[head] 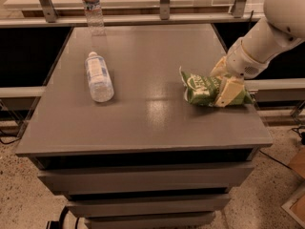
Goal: Move green jalapeno chip bag near blue plastic bottle
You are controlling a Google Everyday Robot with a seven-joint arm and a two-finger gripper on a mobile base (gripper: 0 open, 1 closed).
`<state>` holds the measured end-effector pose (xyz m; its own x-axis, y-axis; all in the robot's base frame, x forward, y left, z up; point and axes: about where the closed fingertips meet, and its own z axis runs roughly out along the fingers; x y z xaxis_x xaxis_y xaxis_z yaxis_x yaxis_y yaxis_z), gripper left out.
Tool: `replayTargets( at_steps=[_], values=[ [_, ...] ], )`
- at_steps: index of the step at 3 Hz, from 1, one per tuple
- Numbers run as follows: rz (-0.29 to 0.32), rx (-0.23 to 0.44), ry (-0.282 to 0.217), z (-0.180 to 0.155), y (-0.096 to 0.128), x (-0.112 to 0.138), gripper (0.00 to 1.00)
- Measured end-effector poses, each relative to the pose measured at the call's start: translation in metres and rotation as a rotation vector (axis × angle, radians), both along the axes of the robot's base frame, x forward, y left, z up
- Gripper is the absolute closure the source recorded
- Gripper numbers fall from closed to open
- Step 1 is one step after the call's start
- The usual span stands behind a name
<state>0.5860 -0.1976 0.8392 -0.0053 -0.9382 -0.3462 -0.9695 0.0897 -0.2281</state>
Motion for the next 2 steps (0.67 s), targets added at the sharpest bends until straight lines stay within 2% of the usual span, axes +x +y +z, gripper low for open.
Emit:
replayTargets(
  at_steps=[1, 2],
  values=[
    [0.0, 0.0, 0.0, 0.002, 0.0, 0.0, 0.82],
    [0.036, 0.022, -0.015, 0.027, 0.011, -0.003, 1.0]
  ],
)
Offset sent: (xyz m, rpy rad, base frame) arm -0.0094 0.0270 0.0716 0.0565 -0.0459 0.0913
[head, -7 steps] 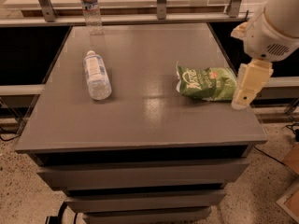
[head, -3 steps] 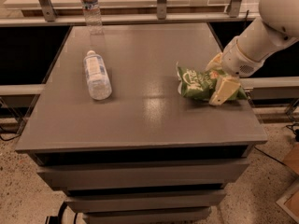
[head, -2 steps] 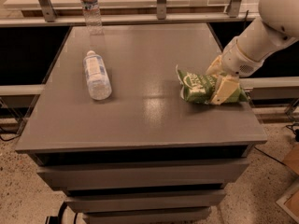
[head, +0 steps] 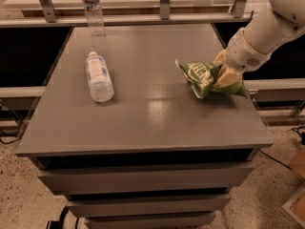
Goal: Move green jalapeno chip bag near blue plastic bottle
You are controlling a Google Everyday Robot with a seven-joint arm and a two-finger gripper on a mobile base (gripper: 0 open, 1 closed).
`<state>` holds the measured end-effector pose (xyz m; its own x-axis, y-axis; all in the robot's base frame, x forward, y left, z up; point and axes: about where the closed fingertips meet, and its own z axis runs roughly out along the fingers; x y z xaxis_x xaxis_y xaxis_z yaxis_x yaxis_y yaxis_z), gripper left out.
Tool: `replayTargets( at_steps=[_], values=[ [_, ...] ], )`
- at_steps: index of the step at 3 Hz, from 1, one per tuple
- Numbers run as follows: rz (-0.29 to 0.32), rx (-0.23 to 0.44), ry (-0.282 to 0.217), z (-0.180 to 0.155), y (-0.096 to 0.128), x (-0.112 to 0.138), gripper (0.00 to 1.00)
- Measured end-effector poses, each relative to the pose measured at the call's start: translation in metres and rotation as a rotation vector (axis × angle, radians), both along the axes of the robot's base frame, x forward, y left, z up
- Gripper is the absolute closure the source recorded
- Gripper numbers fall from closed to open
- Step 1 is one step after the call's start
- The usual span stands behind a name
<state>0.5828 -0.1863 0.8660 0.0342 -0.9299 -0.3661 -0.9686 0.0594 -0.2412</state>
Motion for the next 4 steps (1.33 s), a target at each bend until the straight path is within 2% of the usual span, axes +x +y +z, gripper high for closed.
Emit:
replayTargets(
  at_steps=[2, 4],
  values=[
    [0.063, 0.014, -0.041, 0.043, 0.04, 0.01, 1.0],
    [0.12, 0.047, -0.061, 0.048, 0.102, 0.035, 1.0]
  ],
)
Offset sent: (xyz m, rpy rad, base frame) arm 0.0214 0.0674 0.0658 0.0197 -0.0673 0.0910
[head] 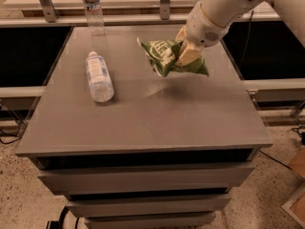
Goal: Move green jalapeno chip bag near blue plastic bottle
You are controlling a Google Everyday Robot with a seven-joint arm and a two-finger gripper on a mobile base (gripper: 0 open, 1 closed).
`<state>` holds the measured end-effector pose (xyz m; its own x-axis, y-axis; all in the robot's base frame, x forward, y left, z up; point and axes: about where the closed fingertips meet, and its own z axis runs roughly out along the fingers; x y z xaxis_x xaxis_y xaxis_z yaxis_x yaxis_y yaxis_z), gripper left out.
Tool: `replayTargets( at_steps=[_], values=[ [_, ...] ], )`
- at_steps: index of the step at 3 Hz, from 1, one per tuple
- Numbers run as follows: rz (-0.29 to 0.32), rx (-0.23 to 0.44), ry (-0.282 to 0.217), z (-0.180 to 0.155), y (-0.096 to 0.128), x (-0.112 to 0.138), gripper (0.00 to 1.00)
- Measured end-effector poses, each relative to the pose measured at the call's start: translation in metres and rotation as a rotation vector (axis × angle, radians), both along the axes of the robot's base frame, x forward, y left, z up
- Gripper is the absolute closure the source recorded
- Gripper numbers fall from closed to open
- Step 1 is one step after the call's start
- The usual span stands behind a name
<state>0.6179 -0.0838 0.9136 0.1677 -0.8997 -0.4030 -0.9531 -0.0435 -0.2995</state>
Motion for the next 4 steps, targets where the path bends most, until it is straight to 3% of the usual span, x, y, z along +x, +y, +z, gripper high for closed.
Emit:
replayTargets(
  at_steps=[1, 2, 4],
  values=[
    [0.015, 0.006, 0.007, -0.008, 0.025, 0.013, 1.0],
    [0.039, 0.016, 0.013, -0.014, 0.053, 0.018, 0.82],
    [0.026, 0.021, 0.018, -0.026, 0.088, 0.026, 0.35]
  ],
)
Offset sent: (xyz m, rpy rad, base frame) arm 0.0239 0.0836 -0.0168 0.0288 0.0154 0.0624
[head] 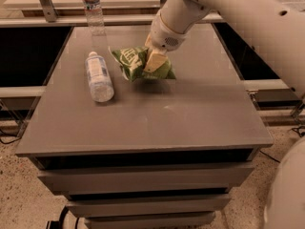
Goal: Move green jalapeno chip bag near blue plastic bottle
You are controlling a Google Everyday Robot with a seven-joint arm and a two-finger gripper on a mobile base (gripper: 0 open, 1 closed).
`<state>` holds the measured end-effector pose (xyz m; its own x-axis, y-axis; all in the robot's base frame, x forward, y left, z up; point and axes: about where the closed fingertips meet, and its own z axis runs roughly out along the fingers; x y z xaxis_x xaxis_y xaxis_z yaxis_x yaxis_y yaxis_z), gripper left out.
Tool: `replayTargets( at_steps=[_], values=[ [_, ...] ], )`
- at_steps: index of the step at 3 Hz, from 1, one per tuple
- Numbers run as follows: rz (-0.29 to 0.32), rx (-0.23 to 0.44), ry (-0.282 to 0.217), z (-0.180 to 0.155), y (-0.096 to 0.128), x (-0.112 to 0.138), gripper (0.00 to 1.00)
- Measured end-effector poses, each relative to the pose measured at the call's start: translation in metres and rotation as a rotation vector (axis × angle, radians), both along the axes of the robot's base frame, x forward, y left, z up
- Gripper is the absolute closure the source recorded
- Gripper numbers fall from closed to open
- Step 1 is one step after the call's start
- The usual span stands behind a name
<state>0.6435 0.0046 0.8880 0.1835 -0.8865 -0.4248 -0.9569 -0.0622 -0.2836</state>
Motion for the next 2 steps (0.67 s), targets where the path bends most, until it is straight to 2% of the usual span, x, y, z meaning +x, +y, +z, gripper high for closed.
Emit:
replayTargets(
  at_steps=[1, 2],
  values=[
    [-0.001, 0.002, 0.002, -0.0042, 0.0122, -0.0015, 0.12],
    [-0.003, 0.007, 0.006, -0.0055, 0.0158, -0.0056, 0.0]
  ],
)
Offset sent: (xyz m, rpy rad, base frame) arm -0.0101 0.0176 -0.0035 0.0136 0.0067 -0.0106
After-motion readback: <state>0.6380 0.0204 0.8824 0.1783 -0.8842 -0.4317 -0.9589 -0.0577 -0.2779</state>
